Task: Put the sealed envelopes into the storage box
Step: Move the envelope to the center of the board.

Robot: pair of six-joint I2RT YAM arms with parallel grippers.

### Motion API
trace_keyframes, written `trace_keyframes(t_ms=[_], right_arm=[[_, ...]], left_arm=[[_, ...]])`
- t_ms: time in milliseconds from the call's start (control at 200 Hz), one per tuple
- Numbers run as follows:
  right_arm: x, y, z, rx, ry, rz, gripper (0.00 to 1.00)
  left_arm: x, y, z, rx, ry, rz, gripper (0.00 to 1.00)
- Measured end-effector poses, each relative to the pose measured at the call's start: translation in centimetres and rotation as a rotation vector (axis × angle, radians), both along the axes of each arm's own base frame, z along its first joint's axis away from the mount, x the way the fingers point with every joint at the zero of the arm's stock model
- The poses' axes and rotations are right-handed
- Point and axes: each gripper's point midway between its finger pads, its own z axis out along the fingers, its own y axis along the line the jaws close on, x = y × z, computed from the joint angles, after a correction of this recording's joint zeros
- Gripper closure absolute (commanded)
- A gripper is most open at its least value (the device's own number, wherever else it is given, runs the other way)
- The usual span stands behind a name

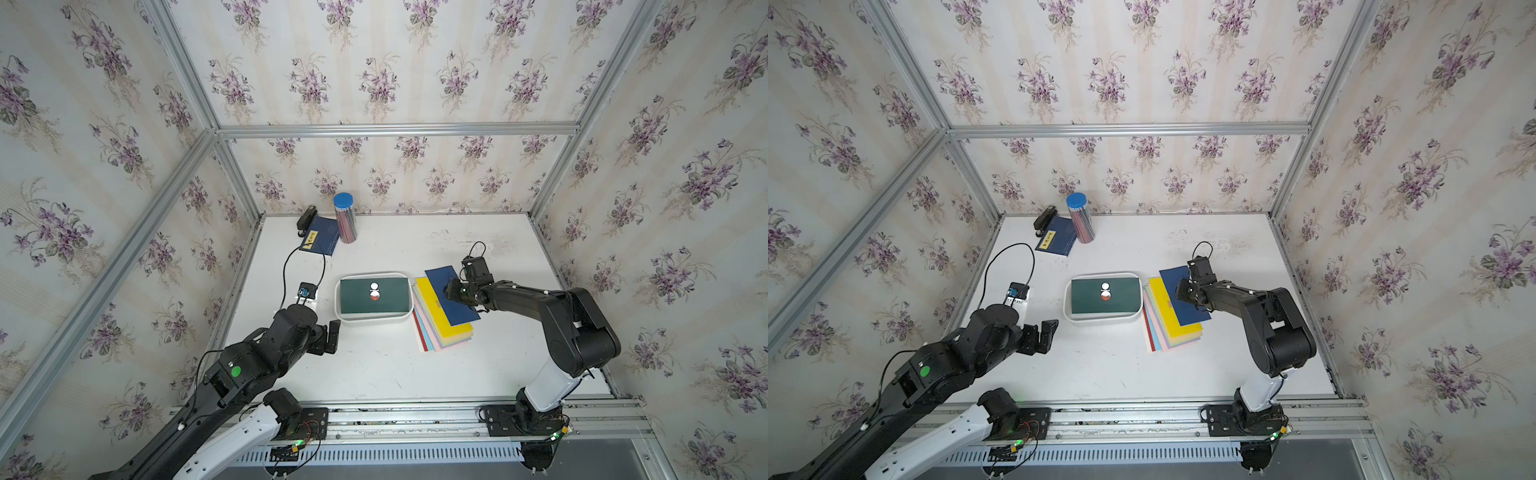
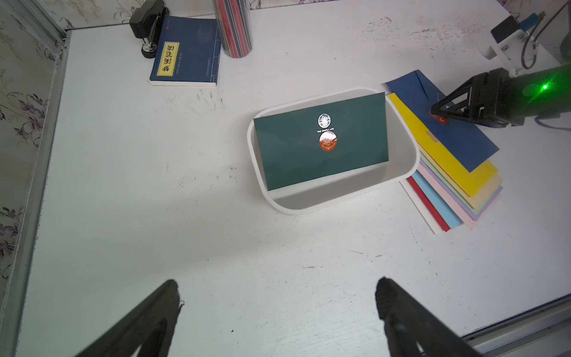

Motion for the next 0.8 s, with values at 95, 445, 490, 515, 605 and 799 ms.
trace_keyframes(t_ms=[95,445,490,515,605,799], right_arm=[[-2.0,0.1,0.2,0.031,0.001,-0.019,0.51],[-9.5,1.2,1.7,0.121,0.125,0.026,0.47],[-10.2,0.8,2.3,0.115,0.132,0.029,0.44],[-10.4,0.7,2.7,0.114,0.127,0.029,0.42],[-10.4,-0.3,4.3,0.093,0.077,0.012,0.39],[-10.4,-5.3,3.9,0.06,0.044,-0.157,0.38]], left_arm=[[-0.1,-0.3,-0.2,-0.005,0.01,-0.012,0.0],[-1.1,-5.0,-1.5,-0.11,0.144,-0.197,0.01],[-1.4,-6.2,-1.7,-0.141,0.183,-0.242,0.02],[-1.6,-7.0,-1.9,-0.158,0.207,-0.268,0.02],[-2.4,-10.1,-2.1,-0.209,0.261,-0.364,0.02],[-3.3,-16.9,-3.4,-0.198,0.339,-0.502,0.03]])
